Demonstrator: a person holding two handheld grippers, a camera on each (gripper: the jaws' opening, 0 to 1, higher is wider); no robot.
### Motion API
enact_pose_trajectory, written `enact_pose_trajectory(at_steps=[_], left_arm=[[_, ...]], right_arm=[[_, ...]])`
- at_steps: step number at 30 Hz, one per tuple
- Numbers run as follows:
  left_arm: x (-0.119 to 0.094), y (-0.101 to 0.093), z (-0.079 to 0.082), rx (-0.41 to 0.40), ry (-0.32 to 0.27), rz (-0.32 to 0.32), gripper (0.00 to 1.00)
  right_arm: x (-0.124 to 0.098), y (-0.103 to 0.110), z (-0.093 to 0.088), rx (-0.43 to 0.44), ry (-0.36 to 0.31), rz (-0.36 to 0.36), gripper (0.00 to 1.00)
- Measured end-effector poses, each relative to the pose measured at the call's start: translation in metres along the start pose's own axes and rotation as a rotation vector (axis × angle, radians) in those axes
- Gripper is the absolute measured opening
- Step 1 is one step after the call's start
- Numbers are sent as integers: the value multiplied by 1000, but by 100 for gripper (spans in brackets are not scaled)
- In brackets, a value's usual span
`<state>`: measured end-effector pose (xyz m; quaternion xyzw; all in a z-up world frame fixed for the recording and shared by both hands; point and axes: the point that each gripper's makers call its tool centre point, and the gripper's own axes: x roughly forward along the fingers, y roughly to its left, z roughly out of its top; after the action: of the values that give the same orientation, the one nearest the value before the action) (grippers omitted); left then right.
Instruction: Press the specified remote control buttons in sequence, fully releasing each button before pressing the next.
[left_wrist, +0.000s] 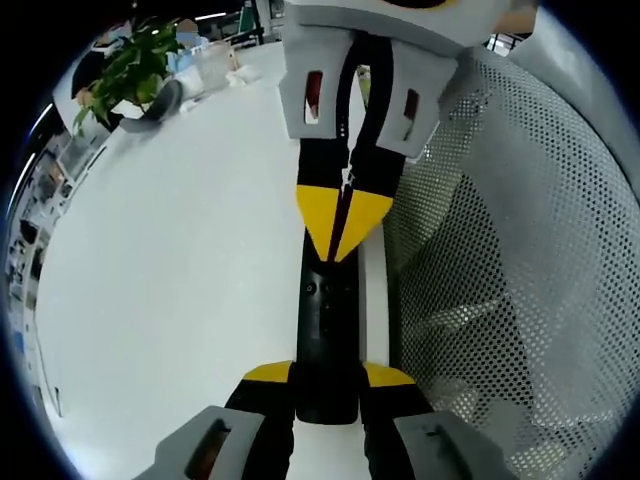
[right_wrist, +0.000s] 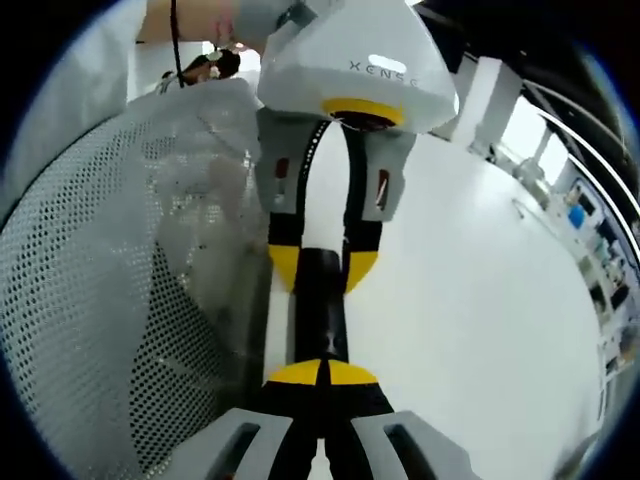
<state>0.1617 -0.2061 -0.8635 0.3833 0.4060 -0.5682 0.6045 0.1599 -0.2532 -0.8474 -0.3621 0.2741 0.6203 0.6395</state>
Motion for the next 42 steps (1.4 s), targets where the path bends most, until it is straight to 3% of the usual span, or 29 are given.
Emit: enact_pose_trajectory(at_steps=[14,21,28,32,35,37,42], left_arm=[[0,0,0,4,0,-3,24],[0,0,0,7,1,-7,24],[1,-1,1,4,2,-7,24],[0,0,0,9,-10,-7,24],[0,-1,0,15,-25,-7,24],[1,-1,0,12,-27,-7,24],[1,0,1,14,-16,-11,24]], right_arm=[[4,-3,2,35,-12,30,0],[6,-3,2,39,18,59,0],[5,-2,1,67,17,50,0],[4,-2,2,126,-10,47,0],[4,-4,2,116,-13,24,4],[4,-2,0,113,1,42,0],[3,-3,-2,96,5,54,1]])
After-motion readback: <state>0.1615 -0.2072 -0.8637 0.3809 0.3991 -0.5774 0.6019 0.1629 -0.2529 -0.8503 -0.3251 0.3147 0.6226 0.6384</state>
